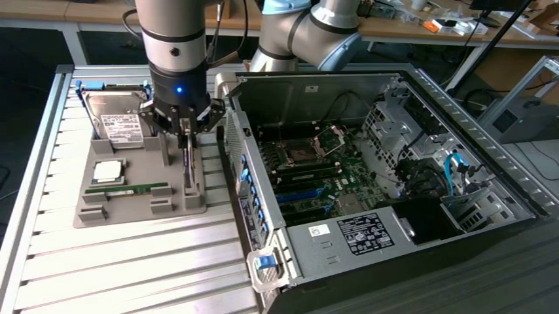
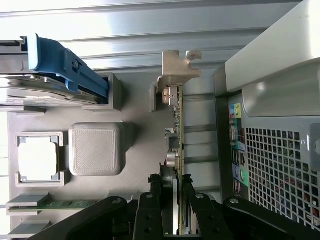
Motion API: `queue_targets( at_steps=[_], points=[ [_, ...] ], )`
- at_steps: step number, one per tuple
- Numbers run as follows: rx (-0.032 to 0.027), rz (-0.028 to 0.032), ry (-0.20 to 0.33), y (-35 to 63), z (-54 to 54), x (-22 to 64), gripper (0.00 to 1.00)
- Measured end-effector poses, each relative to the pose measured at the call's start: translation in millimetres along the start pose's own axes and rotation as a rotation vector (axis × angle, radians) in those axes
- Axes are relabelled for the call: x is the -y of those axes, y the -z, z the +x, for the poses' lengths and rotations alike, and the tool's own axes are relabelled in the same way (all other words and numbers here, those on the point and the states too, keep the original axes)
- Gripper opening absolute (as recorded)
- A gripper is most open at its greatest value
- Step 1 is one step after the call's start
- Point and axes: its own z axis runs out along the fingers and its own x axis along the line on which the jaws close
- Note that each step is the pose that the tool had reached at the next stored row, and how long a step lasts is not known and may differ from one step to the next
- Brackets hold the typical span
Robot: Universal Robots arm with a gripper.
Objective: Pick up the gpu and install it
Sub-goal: 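Pick up the gpu and move the gpu toward the slot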
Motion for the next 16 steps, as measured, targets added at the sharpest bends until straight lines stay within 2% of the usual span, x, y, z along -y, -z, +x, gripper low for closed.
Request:
queue_targets(
  at_steps=[16],
  points=[
    [-0.0003, -0.0056, 0.000, 4.0, -0.1, -0.2, 0.27]
  ],
)
